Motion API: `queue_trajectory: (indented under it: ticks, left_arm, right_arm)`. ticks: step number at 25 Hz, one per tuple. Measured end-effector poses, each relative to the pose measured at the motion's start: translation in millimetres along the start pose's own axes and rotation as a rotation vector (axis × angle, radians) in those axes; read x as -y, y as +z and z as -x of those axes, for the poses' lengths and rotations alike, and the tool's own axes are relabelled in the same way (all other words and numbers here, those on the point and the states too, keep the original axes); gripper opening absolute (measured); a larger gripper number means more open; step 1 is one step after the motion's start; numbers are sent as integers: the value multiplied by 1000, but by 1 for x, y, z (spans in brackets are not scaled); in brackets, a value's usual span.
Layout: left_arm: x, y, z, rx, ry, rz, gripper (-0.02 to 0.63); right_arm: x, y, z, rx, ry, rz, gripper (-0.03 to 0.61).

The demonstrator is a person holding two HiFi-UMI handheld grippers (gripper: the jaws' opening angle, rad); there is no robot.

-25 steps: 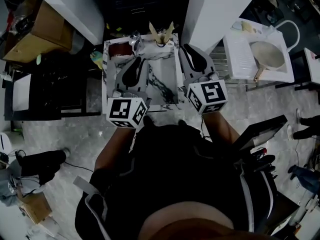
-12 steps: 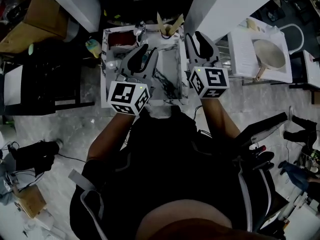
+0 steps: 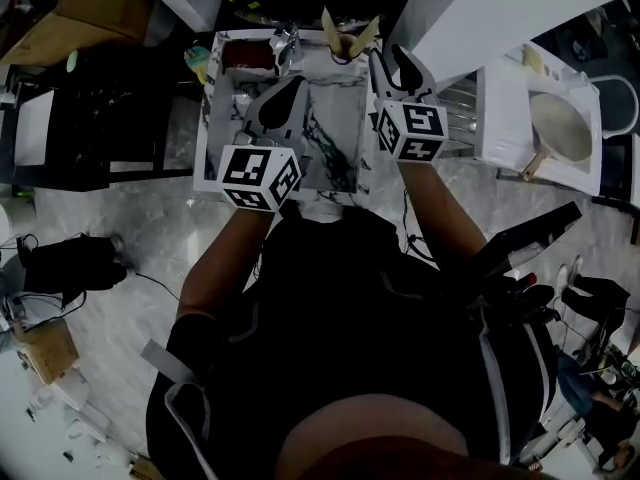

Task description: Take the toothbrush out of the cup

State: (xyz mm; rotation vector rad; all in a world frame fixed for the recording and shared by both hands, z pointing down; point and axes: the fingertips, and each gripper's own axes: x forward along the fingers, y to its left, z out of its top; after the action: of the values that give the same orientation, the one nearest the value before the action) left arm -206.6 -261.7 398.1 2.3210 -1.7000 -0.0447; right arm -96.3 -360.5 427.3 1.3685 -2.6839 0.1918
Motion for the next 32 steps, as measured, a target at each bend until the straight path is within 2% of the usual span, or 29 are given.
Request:
queue_trajectory:
  ticks: [4, 12, 20, 24, 32]
  left_arm:
    - [-9, -13, -5, 8, 66, 65, 6]
    - [-11, -24, -15, 0, 144, 9, 6]
    - [-17, -43, -5, -38, 251, 59, 6]
    - [-19, -45, 1, -49, 276, 26, 6]
    - [-21, -48, 7, -46, 300, 29, 6]
  right_arm:
    - [11, -18, -16, -24, 13, -26, 133]
    - [21, -51, -54, -75, 70, -28, 155]
    - [25, -82, -91, -127, 102, -46, 161]
    - [25, -92, -102, -136, 82, -24, 161]
    - [22, -103, -118, -150, 91, -40, 160]
